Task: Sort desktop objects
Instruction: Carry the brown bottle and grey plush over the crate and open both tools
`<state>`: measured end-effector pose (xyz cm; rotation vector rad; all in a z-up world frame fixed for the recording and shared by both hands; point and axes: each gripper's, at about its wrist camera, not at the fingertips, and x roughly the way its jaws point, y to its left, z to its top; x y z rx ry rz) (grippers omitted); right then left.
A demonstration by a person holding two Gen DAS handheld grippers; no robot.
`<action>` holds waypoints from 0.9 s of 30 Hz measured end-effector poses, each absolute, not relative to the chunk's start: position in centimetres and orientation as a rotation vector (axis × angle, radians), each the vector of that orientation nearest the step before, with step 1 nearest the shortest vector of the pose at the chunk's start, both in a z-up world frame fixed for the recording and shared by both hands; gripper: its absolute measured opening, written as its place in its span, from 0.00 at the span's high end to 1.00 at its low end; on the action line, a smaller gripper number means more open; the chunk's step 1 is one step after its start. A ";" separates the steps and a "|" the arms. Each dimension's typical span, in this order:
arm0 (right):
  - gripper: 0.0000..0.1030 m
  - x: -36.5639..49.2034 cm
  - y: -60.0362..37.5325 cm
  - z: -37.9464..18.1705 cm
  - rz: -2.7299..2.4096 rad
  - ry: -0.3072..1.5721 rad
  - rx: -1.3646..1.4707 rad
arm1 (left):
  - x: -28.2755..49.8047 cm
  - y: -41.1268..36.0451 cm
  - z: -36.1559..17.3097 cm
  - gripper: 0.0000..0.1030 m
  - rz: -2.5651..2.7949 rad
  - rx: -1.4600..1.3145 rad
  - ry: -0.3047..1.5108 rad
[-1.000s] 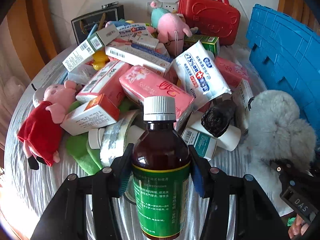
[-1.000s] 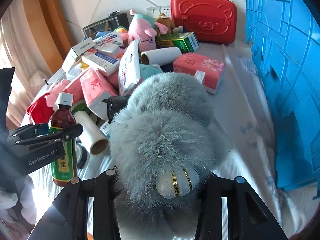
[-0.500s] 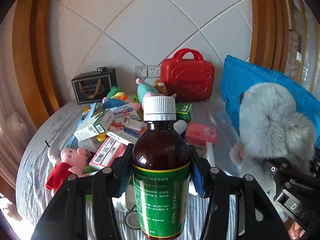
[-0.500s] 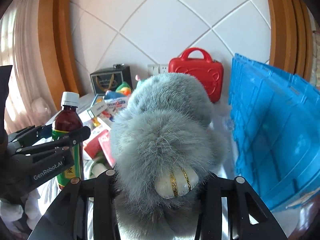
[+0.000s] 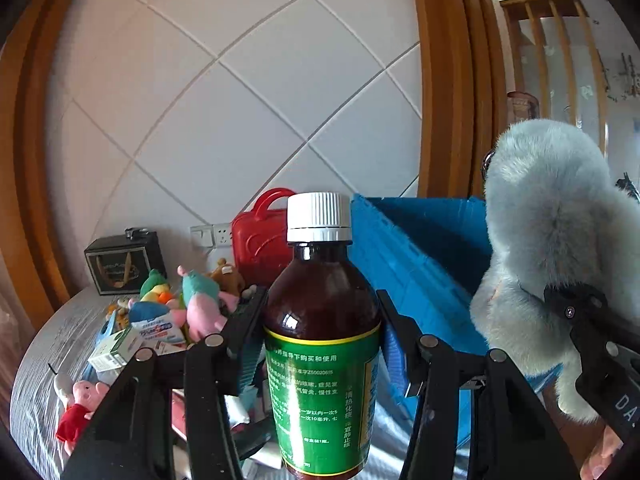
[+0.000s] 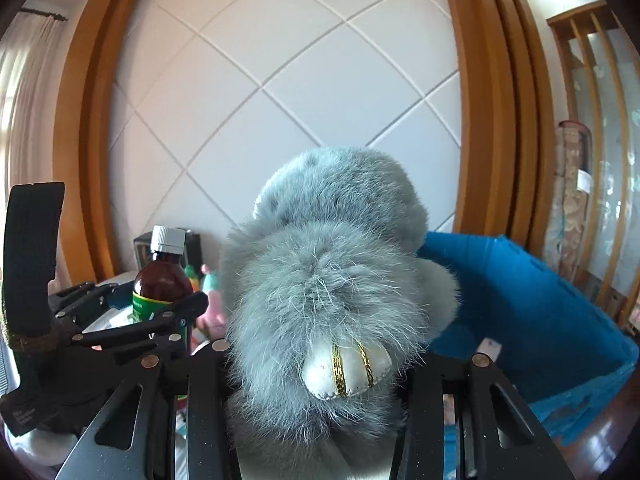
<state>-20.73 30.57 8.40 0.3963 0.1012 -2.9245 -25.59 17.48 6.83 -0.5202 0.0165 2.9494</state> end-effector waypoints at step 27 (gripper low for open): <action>0.60 -30.6 61.9 3.3 -2.975 0.056 0.706 | -34.0 47.4 4.5 0.51 2.808 -0.913 0.187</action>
